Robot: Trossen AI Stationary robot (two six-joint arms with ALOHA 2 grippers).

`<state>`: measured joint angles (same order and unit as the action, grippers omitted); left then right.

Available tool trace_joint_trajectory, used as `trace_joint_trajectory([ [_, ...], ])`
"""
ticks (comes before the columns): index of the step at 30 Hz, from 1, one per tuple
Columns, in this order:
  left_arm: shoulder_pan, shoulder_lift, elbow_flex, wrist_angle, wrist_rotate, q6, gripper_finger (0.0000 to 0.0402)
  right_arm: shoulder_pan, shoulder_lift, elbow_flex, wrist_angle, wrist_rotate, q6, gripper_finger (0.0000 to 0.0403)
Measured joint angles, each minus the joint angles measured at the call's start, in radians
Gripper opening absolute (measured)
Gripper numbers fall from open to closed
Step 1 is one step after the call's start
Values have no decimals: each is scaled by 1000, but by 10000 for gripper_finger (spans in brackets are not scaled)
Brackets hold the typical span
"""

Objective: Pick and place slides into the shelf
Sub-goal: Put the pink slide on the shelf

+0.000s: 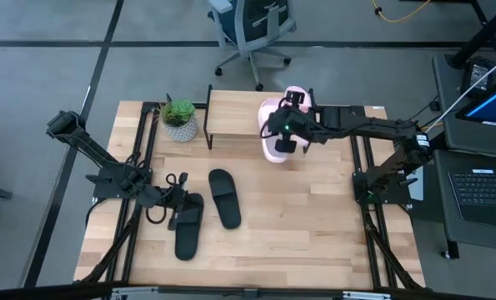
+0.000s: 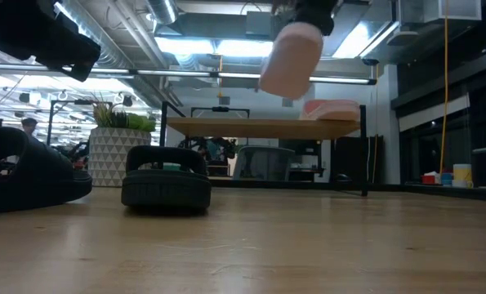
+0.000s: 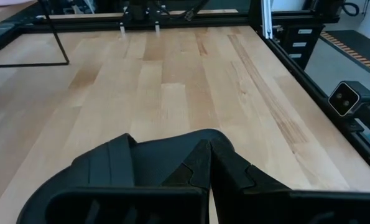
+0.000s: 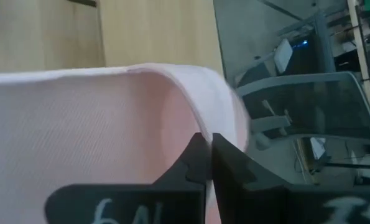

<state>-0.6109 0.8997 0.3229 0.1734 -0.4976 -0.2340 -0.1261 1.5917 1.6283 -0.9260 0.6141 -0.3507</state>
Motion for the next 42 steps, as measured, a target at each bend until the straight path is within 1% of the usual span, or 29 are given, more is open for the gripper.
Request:
trace_joint_trajectory([
  [5, 0, 0, 0, 0, -11, 0, 0, -53, 0, 0, 72, -94, -95, 11],
  [8, 0, 0, 0, 0, -17, 0, 0, -82, 0, 0, 87, -133, -101, 11],
  [12, 0, 0, 0, -1, -18, 0, 0, -104, 0, 0, 81, -136, -108, 11],
  [20, 0, 0, 0, -1, -20, 0, 0, -124, 0, 0, 87, -140, -206, 11],
  [27, 0, 0, 0, -1, -86, 0, 0, -190, 6, 0, 102, -146, -212, 11],
  [29, 0, 0, 0, -1, -97, 0, 0, -208, 15, 0, 106, -151, -216, 11],
  [32, 0, 0, 0, -1, -97, -1, 0, -232, 35, 0, 120, -208, -235, 11],
  [33, 0, 0, 0, -1, -97, -1, 0, -237, 43, 0, 130, -212, -242, 11],
  [36, 0, 0, 0, 0, -97, -2, 0, -252, 68, 0, 151, -218, -275, 11],
  [42, 0, 0, 0, 0, -97, -20, 0, -274, 96, 0, 168, -213, -283, 11],
])
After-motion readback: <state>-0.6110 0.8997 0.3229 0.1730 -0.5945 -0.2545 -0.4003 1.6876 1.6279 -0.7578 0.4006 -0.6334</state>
